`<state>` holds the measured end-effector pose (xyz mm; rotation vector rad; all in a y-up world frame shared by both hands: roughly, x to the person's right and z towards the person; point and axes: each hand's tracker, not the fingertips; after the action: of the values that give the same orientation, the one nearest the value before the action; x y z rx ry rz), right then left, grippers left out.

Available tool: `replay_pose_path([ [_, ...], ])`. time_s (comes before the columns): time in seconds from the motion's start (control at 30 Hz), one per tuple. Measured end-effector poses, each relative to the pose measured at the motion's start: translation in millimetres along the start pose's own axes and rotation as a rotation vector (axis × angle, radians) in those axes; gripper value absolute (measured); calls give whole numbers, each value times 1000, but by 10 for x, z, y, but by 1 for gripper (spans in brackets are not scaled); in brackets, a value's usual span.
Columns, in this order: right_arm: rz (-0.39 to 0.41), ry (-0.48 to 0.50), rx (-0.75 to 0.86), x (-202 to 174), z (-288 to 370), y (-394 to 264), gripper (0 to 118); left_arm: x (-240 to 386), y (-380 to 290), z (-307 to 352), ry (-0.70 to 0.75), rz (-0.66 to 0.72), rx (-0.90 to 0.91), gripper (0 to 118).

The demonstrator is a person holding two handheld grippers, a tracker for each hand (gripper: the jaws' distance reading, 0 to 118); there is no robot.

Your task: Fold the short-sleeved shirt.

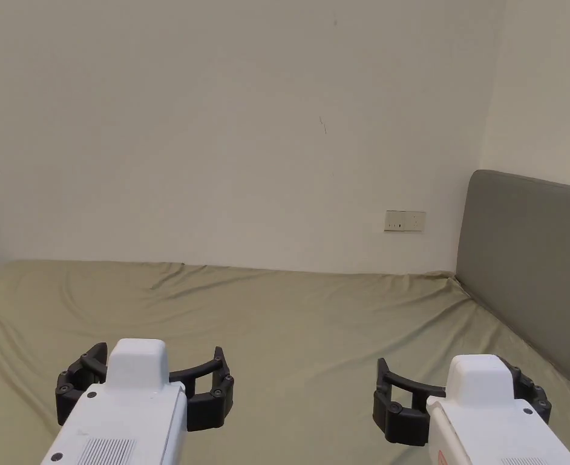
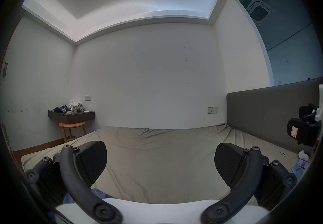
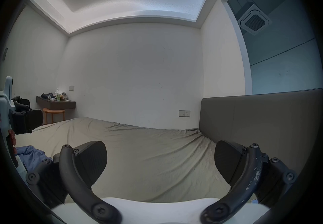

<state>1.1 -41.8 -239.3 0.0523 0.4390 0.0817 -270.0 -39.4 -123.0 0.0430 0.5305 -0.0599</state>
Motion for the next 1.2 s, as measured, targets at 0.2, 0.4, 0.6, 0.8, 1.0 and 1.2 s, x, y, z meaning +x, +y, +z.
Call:
replay_pose_path([
  [0.2, -11, -2, -6, 14, 4, 18, 118, 11, 6, 2, -7, -7, 3, 118],
  [0.4, -28, -7, -2, 26, 19, 33, 118, 5, 21, 8, -6, 7, 0, 118],
  [0.6, -19, -1, 14, 34, 44, 51, 118, -4, 52, 38, -18, 22, 23, 118],
  [0.8, 10, -5, 54, 0, 131, 60, 84, 24, 106, 135, 14, 1, 77, 37],
  [1.0, -3, -9, 62, 78, 138, 71, 1, -91, 195, 145, -82, 105, 11, 0],
  [1.2, -12, -40, 67, 105, 169, 106, 1, -6, 172, 166, -35, 41, 36, 0],
])
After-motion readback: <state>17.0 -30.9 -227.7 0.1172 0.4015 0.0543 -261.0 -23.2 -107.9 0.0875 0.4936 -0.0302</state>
